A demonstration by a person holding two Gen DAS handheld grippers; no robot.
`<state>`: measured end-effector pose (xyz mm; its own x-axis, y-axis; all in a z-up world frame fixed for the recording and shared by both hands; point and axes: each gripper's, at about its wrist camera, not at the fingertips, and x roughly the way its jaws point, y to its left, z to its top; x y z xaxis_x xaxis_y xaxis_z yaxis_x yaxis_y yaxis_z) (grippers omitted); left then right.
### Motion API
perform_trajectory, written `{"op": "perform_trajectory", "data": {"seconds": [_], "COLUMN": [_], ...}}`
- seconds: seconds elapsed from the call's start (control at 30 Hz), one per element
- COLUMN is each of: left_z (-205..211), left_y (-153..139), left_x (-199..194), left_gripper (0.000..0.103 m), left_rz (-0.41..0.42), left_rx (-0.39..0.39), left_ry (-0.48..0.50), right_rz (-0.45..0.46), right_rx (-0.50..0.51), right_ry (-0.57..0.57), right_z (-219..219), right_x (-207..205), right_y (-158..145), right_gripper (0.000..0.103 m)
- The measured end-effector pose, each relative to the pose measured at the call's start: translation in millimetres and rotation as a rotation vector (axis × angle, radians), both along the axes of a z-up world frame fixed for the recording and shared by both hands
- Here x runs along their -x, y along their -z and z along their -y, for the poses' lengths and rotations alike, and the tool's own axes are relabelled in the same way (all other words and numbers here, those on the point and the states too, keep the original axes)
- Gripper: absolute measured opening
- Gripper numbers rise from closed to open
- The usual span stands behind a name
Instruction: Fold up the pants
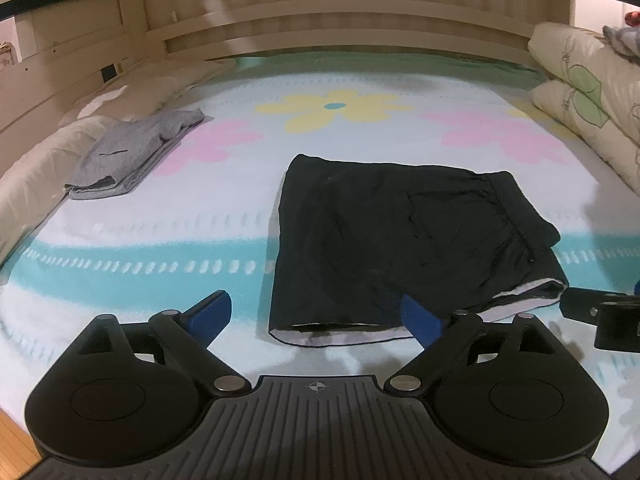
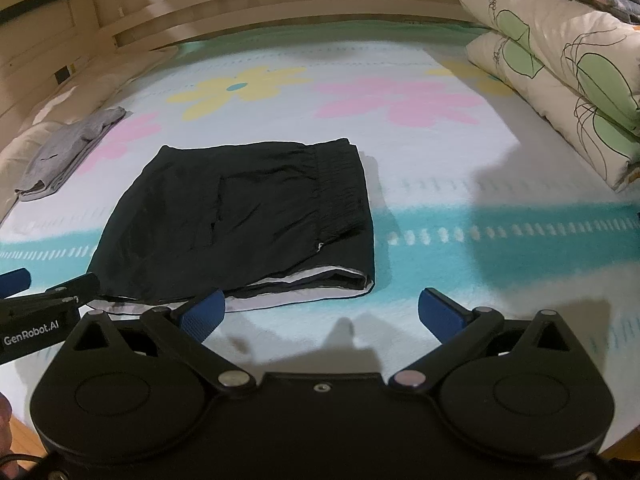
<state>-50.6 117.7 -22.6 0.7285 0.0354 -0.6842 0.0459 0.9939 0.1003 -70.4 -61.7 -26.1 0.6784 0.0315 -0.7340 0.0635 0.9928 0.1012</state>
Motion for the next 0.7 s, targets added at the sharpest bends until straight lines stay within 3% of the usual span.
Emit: {"op": "perform_trajectory", "data": {"seconds": [0.27,0.57,0.7], "left_z": [-2.9,-5.3,-3.9], "left_y": [2.8,7.8,9.4], "left_x": [-2.6,-3.5,-3.3], "left_gripper": [0.102,0.102,0.102], "left_rz": [-0.032,-0.070,-0.071], "left_rx": [0.059,0.129,0.108], "left_ry": [-0.007,0.004,-0.001], "right_rz": [-0.002,-0.006,-0.010], "right_rx": [0.001,-0.008,-0.007], "right_ry": [0.002,0.009,0.012], "right_z": [-1.5,-0.6,-0.1], "right_x": [-0.1,-0.1,-0.3], "right_y": [0.2,-0.1,0.1], "right_gripper": [0.103,0.103,0.103]}}
